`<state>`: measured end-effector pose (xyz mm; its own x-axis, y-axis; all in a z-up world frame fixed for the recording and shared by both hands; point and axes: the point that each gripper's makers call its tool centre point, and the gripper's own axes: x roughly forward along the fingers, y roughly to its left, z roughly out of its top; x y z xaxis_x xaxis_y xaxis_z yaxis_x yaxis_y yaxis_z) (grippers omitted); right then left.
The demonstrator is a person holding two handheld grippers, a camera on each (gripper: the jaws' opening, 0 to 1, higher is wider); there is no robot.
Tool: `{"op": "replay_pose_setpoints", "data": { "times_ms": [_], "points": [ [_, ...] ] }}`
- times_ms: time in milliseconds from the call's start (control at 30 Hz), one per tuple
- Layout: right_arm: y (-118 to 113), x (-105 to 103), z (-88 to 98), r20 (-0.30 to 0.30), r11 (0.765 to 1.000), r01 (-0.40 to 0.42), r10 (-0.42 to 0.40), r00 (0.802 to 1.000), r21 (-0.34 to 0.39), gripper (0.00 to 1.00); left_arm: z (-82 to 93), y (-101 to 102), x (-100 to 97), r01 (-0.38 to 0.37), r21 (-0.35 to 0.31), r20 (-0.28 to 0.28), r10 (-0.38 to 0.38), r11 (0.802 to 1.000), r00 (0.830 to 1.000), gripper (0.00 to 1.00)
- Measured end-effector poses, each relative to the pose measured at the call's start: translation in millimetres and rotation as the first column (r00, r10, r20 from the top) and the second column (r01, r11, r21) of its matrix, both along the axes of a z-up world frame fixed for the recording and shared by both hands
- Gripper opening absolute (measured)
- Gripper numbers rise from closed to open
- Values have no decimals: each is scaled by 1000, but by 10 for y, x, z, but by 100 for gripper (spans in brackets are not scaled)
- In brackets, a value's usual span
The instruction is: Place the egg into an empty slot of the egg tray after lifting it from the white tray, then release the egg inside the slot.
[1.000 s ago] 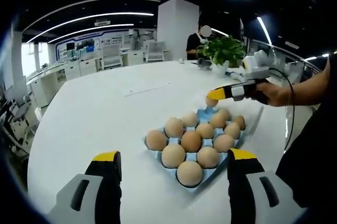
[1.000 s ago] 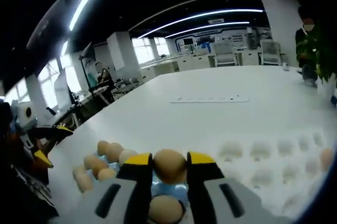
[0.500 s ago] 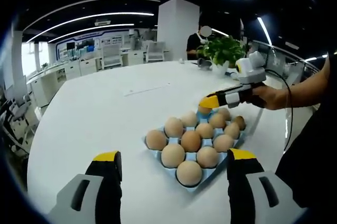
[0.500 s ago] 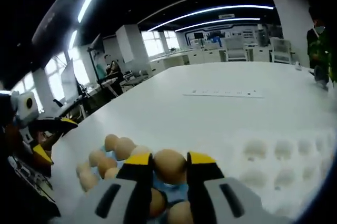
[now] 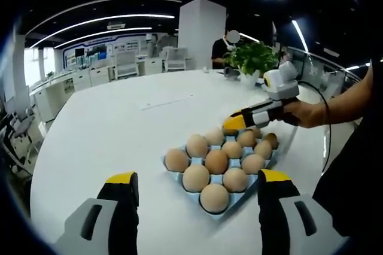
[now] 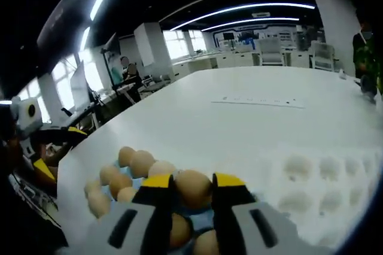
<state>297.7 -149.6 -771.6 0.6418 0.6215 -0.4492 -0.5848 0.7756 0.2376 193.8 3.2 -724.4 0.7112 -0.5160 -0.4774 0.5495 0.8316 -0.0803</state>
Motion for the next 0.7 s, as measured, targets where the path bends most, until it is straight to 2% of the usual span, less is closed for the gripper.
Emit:
{"op": "replay_pose_setpoints", "data": {
  "times_ms": [167,700],
  "points": [
    [5,-2,-45,-19,1000,1,-1,1000,5,25,1,6,8,-4,4,1,4,1000,1000,82],
    [36,20,-53,-16,1000,-17,18,1000,5,25,6,2,23,-5,3,-1,5,1000,1000,81]
  ]
}}
